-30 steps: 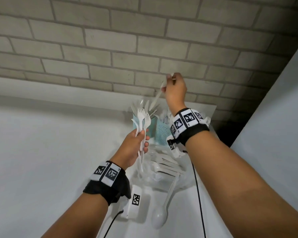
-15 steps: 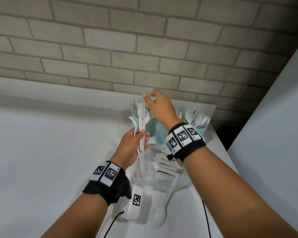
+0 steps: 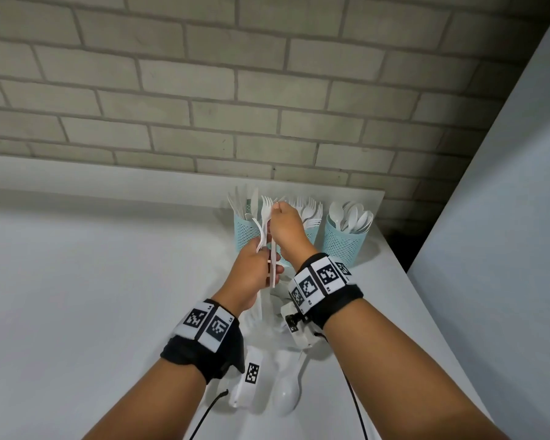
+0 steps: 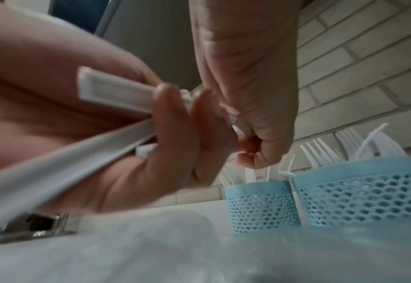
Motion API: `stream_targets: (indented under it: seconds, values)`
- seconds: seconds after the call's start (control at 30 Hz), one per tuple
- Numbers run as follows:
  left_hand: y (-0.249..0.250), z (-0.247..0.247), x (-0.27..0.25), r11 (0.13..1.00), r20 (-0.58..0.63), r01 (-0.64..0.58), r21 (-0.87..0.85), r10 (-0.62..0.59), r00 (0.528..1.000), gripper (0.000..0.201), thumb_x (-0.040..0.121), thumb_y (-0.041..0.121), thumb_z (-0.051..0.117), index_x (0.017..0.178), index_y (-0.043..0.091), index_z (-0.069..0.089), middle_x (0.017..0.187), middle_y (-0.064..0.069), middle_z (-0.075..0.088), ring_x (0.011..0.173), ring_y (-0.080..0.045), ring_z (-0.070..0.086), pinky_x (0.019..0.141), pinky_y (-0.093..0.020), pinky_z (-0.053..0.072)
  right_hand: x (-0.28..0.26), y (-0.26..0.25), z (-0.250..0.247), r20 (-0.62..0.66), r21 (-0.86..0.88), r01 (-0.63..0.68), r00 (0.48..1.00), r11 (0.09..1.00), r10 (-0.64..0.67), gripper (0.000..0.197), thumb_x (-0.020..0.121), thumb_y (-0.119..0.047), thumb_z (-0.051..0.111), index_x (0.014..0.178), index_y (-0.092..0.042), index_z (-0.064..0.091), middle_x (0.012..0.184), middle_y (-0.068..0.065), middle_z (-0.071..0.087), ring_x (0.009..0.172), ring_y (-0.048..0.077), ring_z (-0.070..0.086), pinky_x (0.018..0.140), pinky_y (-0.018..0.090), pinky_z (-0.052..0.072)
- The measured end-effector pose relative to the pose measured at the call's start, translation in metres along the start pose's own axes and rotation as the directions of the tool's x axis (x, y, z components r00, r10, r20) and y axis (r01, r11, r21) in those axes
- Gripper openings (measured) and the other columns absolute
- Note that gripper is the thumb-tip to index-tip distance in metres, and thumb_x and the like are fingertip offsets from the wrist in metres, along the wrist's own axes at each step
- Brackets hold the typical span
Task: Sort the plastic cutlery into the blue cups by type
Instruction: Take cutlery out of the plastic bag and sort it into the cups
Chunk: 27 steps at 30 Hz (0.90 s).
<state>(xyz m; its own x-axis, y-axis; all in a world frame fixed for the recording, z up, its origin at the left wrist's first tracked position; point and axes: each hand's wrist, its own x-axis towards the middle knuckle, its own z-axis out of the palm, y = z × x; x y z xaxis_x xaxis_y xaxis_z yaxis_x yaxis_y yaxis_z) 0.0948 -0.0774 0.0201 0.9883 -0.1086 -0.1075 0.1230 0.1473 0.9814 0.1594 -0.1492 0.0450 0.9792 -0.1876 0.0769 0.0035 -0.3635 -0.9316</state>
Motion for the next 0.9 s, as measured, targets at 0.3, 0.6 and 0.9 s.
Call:
stream_targets:
  seconds: [0.3,0.6,0.9]
  values:
    - [0.002,0.0,-0.005,0.993,0.083,-0.046,0.113,0.037,0.996,0.027,0.102,0.02,0.03,0.124,0.02,0.045,0.086,-0.005,0.056,0.054,-0.009,0.06,0.054,-0.02,0.053,0.006,-0.002,-0.007,0.104,0.267,-0.084,0.993,0.96,0.058,0.018,0.1,-0.018,0.037,0.112,-0.009,0.046,0.078,0.005,0.052,0.068,0.019,0.054,0.062,0.029,0.051]
    - [0.0,-0.005,0.001,0.985,0.018,0.025,0.17,-0.028,0.999,0.029,0.101,0.028,0.03,0.116,0.011,0.047,0.072,-0.006,0.05,0.051,-0.016,0.047,0.048,-0.025,0.04,-0.009,0.007,-0.017,0.364,0.454,-0.137,0.93,0.88,-0.043,0.022,0.1,-0.033,0.038,0.103,-0.022,0.057,0.082,0.004,0.051,0.073,0.017,0.052,0.066,0.03,0.044]
    - [-0.003,0.0,0.002,0.985,0.065,0.009,0.17,-0.02,0.998,0.027,0.098,0.03,0.04,0.125,0.024,0.041,0.069,-0.002,0.044,0.05,-0.01,0.038,0.045,-0.021,0.033,-0.01,0.017,-0.022,0.35,0.272,-0.027,0.934,0.962,-0.073,0.035,0.091,0.003,0.048,0.116,-0.022,0.047,0.086,0.01,0.056,0.073,0.017,0.056,0.064,0.027,0.045]
